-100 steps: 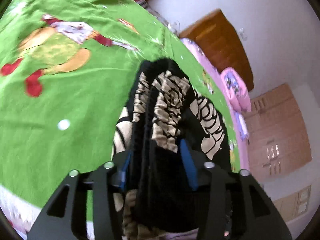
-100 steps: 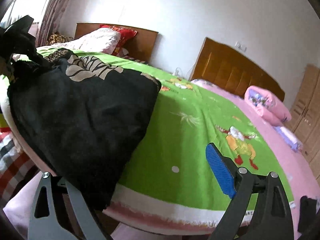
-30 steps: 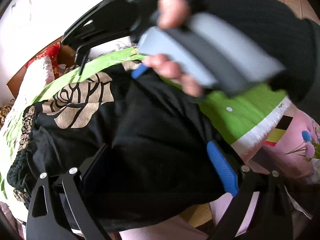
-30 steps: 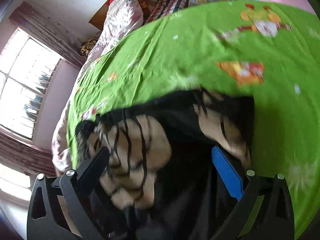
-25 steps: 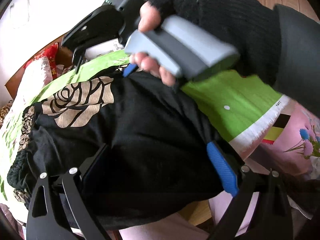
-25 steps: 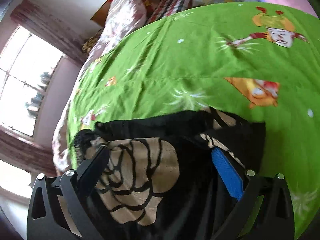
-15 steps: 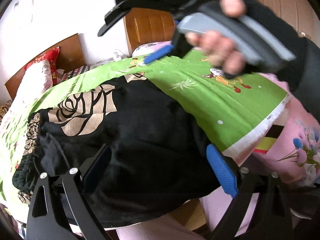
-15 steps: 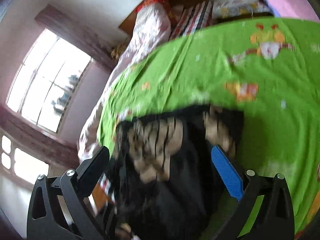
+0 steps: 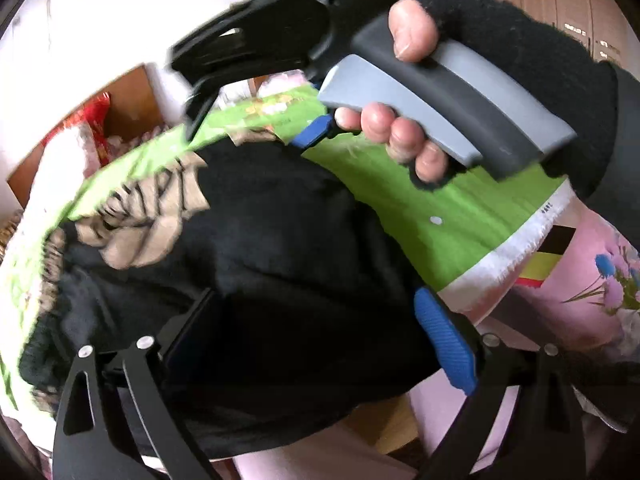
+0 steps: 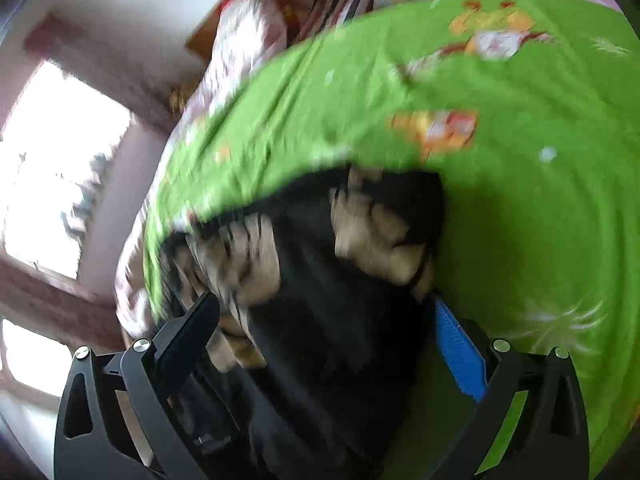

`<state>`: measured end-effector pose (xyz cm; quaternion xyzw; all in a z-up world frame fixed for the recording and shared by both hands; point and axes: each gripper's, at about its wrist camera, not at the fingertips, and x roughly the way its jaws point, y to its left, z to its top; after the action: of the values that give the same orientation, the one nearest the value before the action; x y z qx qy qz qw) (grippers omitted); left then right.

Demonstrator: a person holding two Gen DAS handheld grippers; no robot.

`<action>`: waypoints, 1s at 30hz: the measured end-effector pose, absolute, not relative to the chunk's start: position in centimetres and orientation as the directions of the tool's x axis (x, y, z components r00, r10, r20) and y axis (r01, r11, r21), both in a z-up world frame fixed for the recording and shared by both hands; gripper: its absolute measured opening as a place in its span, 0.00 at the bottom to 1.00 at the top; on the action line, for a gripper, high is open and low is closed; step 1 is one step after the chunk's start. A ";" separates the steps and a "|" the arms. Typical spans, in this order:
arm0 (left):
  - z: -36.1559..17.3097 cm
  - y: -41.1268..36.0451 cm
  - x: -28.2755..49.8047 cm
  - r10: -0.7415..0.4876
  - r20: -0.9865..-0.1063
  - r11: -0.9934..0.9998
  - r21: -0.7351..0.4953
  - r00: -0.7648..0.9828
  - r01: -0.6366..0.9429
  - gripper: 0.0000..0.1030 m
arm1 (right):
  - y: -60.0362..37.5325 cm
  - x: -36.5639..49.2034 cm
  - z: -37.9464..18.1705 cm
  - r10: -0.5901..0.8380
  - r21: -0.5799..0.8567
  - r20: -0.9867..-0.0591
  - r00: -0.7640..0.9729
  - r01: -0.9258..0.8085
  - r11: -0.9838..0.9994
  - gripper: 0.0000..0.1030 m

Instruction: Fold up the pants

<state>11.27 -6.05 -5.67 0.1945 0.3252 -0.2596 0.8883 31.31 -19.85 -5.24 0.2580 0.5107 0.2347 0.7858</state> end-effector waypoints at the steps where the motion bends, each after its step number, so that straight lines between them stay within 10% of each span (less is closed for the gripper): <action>1: -4.9 -5.4 11.1 -0.340 -0.662 0.800 0.169 0.668 0.575 0.93 | -20.4 30.9 -4.4 0.650 0.665 -0.652 0.391 -0.116 0.737 0.96; 11: -5.0 4.0 17.0 -0.151 -0.721 0.940 0.106 0.676 0.323 0.93 | -13.4 29.5 -4.1 0.707 0.672 -0.673 0.215 -0.221 0.707 0.96; 30: -5.7 5.4 15.9 -0.200 -0.721 0.939 0.053 0.663 0.341 0.94 | -11.4 32.9 -3.0 0.654 0.634 -0.672 0.348 -0.186 0.750 0.96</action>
<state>15.93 5.36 -5.66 0.0918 0.3823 -0.1491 0.9073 32.89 -11.41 -3.01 0.2319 0.5051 0.2666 0.7874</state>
